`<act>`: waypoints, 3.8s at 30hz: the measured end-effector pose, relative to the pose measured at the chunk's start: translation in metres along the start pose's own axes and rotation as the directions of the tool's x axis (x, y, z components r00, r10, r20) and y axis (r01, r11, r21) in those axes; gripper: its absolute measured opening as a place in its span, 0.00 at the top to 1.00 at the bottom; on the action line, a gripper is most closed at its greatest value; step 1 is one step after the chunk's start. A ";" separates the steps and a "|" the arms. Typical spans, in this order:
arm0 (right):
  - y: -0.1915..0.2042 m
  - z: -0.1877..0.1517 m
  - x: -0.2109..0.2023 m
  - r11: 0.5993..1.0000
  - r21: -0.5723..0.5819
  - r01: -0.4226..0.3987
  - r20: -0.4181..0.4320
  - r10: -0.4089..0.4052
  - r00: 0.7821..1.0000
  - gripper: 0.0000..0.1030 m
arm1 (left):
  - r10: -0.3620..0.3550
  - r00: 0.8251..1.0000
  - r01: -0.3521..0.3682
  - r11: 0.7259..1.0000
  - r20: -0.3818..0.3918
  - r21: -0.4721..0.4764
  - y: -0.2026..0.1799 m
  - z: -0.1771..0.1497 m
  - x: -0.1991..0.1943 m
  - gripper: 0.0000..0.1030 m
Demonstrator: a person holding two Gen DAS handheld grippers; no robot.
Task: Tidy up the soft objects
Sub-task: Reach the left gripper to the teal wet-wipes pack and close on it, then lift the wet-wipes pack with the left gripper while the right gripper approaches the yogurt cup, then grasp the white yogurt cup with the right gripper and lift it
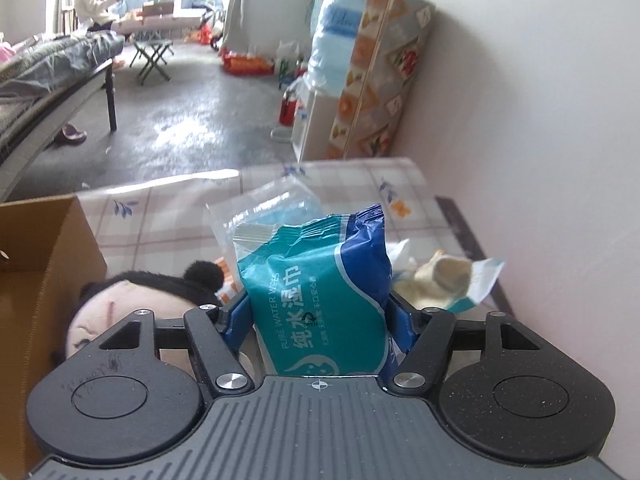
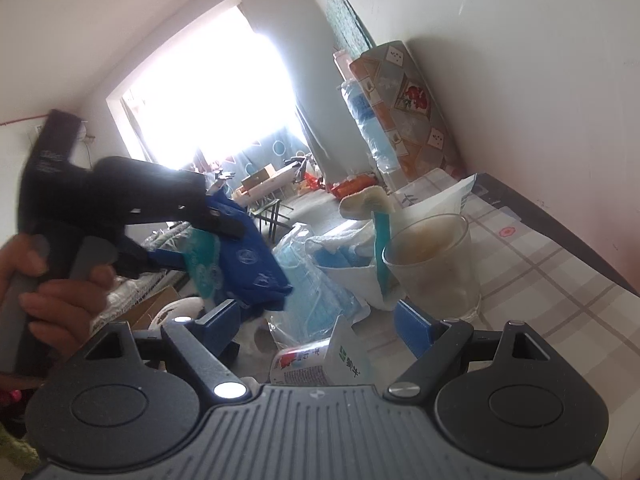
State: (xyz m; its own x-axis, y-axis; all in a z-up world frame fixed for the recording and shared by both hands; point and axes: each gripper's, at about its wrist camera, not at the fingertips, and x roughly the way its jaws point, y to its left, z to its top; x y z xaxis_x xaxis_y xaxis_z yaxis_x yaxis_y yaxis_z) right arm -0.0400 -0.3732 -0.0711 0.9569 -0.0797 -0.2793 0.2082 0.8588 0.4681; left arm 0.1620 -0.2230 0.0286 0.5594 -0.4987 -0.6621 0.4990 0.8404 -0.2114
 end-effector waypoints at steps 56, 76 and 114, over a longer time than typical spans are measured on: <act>0.095 -0.027 0.036 0.829 -0.558 0.035 -0.225 -0.192 0.955 0.92 | -0.088 0.991 0.071 0.984 -0.101 -0.163 0.130 -0.182 -0.135 0.36; 0.127 -0.050 0.026 0.743 -0.656 -0.136 -0.283 -0.074 0.956 0.38 | -0.109 0.991 0.091 0.974 -0.078 -0.208 0.145 -0.186 -0.141 0.37; 0.074 -0.039 0.048 0.811 -0.549 -0.201 -0.432 -0.069 0.899 0.30 | -0.069 0.993 0.051 0.980 -0.091 -0.190 0.137 -0.183 -0.142 0.37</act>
State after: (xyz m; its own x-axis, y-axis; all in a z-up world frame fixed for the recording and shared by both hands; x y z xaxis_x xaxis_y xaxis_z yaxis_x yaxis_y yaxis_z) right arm 0.0137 -0.2938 -0.0828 0.7582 0.0874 -0.6461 -0.1349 0.9906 -0.0243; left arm 0.0300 0.0018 -0.0375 0.4609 -0.5345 -0.7084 0.3918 0.8388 -0.3780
